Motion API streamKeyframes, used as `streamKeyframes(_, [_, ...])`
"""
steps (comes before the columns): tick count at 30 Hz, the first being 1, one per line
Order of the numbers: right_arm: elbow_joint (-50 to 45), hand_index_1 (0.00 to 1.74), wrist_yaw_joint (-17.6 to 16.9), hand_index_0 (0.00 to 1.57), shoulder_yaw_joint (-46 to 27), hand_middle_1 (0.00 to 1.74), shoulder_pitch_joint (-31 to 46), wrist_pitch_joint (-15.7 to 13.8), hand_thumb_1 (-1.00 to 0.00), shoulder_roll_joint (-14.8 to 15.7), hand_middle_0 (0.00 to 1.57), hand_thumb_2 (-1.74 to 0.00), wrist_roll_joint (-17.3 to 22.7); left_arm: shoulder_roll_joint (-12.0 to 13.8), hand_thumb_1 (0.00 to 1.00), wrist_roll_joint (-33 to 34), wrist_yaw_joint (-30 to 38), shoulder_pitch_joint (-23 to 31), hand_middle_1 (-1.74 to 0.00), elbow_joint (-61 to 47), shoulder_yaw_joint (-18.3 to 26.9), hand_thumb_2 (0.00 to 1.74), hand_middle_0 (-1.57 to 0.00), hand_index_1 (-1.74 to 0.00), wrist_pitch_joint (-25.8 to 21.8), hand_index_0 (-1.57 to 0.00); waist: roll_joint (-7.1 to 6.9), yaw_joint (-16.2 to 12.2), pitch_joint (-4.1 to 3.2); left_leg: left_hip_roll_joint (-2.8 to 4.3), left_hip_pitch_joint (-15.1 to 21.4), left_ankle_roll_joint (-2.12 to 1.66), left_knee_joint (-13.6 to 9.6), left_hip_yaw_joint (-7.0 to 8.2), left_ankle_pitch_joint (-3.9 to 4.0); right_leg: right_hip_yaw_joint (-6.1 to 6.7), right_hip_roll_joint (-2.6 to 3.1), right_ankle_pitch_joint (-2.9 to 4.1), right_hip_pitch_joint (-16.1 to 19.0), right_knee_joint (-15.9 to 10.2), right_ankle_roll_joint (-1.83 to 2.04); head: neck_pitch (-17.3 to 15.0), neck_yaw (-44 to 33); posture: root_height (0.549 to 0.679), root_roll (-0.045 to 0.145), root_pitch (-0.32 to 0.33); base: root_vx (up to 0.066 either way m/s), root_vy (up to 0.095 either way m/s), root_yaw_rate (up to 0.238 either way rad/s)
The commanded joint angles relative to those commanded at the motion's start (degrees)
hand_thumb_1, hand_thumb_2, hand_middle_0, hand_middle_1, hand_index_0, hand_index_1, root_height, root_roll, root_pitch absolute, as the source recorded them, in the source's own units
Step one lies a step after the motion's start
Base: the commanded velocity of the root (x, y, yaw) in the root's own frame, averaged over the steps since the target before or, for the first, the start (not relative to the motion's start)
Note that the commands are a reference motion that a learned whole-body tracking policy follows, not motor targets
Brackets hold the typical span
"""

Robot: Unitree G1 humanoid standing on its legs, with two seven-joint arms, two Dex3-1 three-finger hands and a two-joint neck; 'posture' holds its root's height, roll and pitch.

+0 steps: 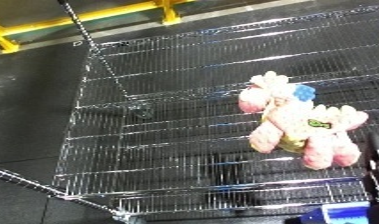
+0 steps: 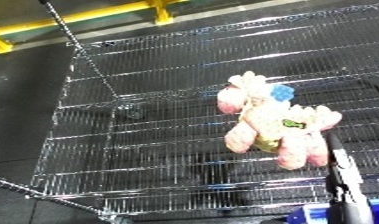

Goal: Pick up the object and place it into the box

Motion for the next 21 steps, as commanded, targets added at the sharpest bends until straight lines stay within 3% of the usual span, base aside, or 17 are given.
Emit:
streamKeyframes(7, [6.15, 0.00, -1.36, 0.00, 2.96, 0.00, -10.44, 2.37, 0.00, -9.75, 0.00, 0.00, -3.54, 1.46, 1.00, -1.47, -0.06, 0.93, -1.74, 0.31, -1.13, 1.74, -1.57, -1.74, -0.50, -1.57, -0.24, 0.96, 0.00, 0.05, -1.24, 0.01, 1.32, -0.12, -0.49, 0.15, 0.10, -0.06, -1.21, 0.95, -0.09, -0.73, 9.67, 0.642, 0.058, -0.082, 0.017, -0.005, -0.004])
streamKeyframes(14, [16.05, 0.00, -1.83, 0.00, 8.29, 0.00, -21.18, 5.25, 0.00, -18.34, 0.00, 0.00, -6.33, 3.16, 1.00, -3.45, -0.55, 2.10, -1.74, 0.75, -2.58, 1.74, -1.57, -1.74, -1.57, -1.57, 0.15, 2.12, 0.00, 0.09, -2.23, -0.33, 1.45, -0.24, -0.42, 0.17, -0.09, 0.54, -2.02, 0.42, -0.08, -1.21, 19.11, 0.643, 0.054, -0.062, 0.011, 0.001, -0.009])
streamKeyframes(21, [27.28, 0.00, -0.90, 0.00, 15.75, 0.00, -32.36, 6.53, 0.00, -20.73, 0.00, 0.00, -5.54, 4.24, 1.00, -5.38, -0.83, 2.47, -1.74, 0.54, -4.30, 1.74, -1.57, -1.74, -2.62, -1.57, 1.08, 3.15, 0.00, -0.15, -4.27, -0.63, 2.47, -0.61, -0.49, 0.01, -0.11, 0.85, -3.76, 0.77, -0.27, 0.54, 22.46, 0.641, 0.050, -0.039, -0.003, 0.008, 0.007])
